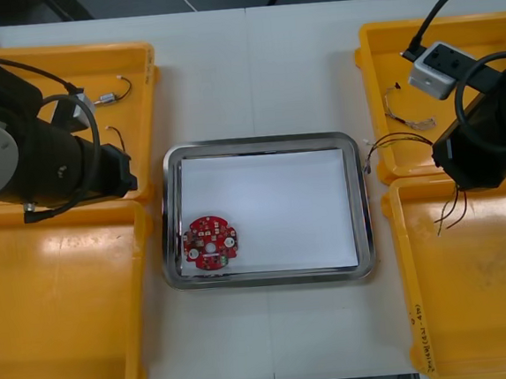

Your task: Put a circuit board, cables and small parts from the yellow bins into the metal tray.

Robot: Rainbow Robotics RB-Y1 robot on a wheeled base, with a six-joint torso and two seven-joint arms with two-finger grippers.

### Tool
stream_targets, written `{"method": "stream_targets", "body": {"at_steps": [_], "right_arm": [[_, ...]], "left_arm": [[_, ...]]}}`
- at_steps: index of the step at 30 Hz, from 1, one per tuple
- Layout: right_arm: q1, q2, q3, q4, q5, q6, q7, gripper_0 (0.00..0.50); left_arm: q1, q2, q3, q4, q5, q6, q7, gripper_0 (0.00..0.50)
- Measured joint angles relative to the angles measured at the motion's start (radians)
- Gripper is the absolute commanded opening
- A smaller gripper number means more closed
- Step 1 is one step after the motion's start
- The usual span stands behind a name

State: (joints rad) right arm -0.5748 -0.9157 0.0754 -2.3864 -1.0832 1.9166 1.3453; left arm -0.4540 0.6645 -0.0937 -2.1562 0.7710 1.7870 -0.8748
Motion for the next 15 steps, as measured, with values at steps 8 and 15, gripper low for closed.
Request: {"method": "stream_targets", "body": {"at_steps": [8, 15], "right_arm": [[-0.108, 0.082, 0.124, 0.059, 0.072, 0.000, 0.006, 0.000], [-0.162, 0.158, 0.231, 0.101, 0.151, 0.000, 0.038, 0.000]], "left_arm": [[-0.021, 0.027, 0.061, 0.131, 0.011, -0.042, -0.070, 0.500], [-0.060, 0.047, 0.066, 0.249, 0.011, -0.106, -0.094, 0.500]]}}
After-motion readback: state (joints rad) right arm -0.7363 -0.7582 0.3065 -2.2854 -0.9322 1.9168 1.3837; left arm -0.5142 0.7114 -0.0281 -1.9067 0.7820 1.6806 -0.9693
